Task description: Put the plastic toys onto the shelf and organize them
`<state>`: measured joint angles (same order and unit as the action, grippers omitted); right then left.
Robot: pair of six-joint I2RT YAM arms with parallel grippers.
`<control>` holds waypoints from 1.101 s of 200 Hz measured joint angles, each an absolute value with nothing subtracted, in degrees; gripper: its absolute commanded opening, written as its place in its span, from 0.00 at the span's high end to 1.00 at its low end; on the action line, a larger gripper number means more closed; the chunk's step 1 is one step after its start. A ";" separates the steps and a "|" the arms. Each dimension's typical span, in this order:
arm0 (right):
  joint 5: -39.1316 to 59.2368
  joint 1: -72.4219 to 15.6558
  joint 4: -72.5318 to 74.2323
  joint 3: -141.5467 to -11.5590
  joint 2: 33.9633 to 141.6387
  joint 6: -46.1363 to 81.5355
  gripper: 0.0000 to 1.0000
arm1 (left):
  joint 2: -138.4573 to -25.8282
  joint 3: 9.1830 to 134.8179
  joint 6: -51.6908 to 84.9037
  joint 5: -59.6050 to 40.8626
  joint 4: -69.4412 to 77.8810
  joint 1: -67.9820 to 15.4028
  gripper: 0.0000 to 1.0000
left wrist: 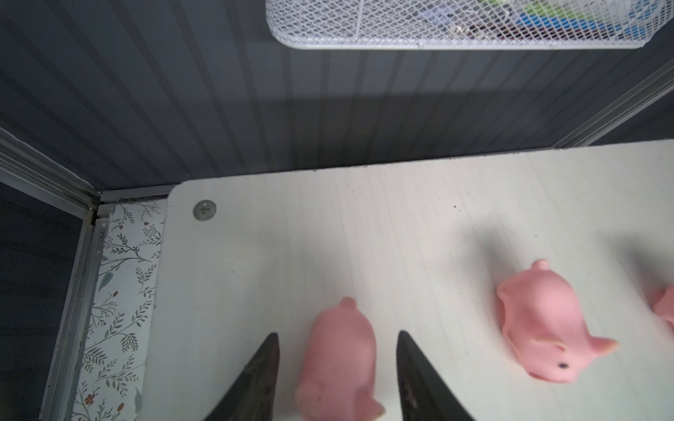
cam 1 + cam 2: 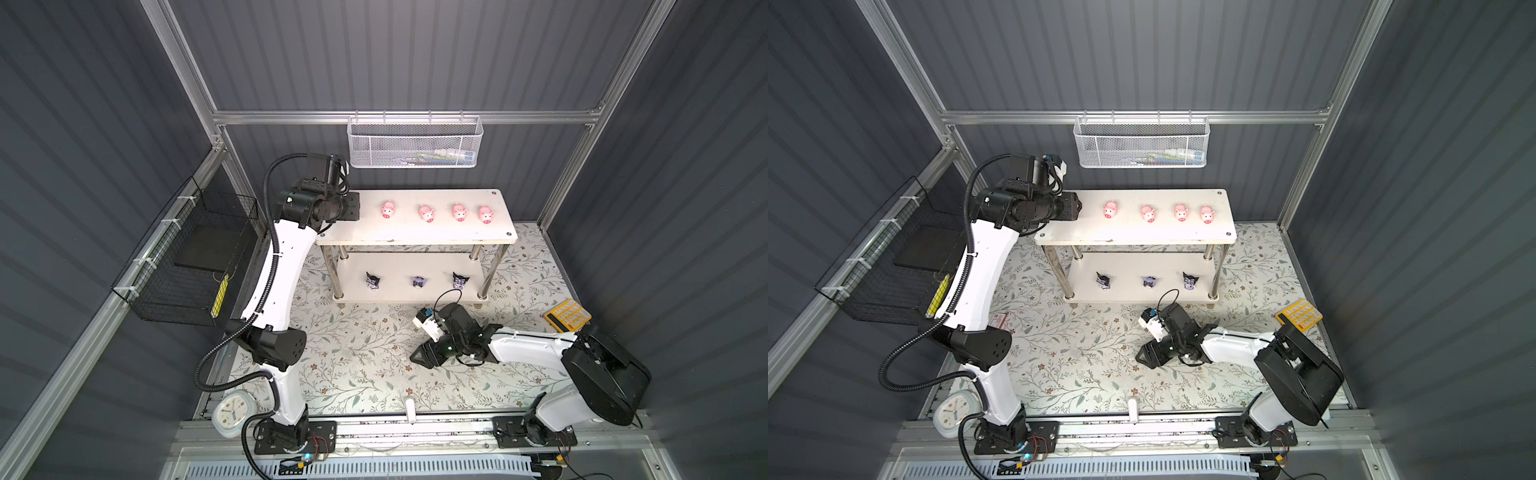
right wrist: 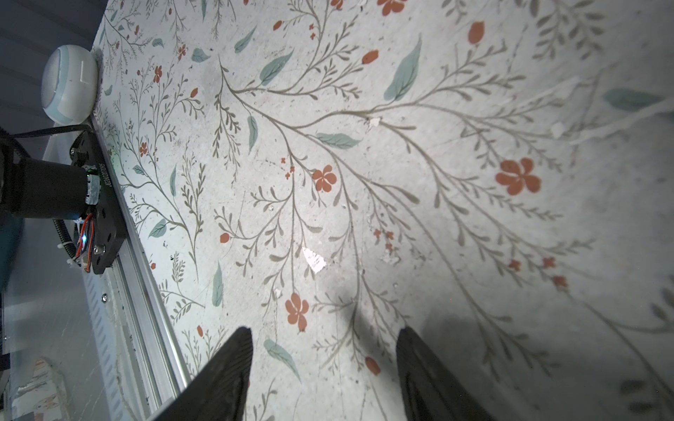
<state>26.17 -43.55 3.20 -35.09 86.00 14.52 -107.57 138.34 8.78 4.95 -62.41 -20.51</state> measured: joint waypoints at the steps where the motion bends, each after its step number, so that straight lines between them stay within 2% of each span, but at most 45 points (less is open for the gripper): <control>1: 26.17 -43.55 3.20 -35.09 86.00 14.52 0.35 | -107.50 138.30 8.78 4.97 -62.37 -20.51 0.46; 64: 26.09 -43.55 3.20 -35.09 85.91 14.57 0.35 | -89.62 125.19 8.67 9.89 -52.51 -20.51 0.43; 107: 24.75 -43.55 2.52 -35.09 81.97 14.96 0.35 | -71.18 102.91 9.28 14.09 -42.46 -20.51 0.42; 166: 16.45 -43.55 -0.27 -33.15 66.87 15.92 0.35 | -53.04 70.54 15.00 21.87 -33.58 -20.51 0.39; 220: 2.11 -39.88 -4.34 -29.89 49.10 17.63 0.35 | -45.47 49.69 21.50 31.48 -27.09 -20.51 0.31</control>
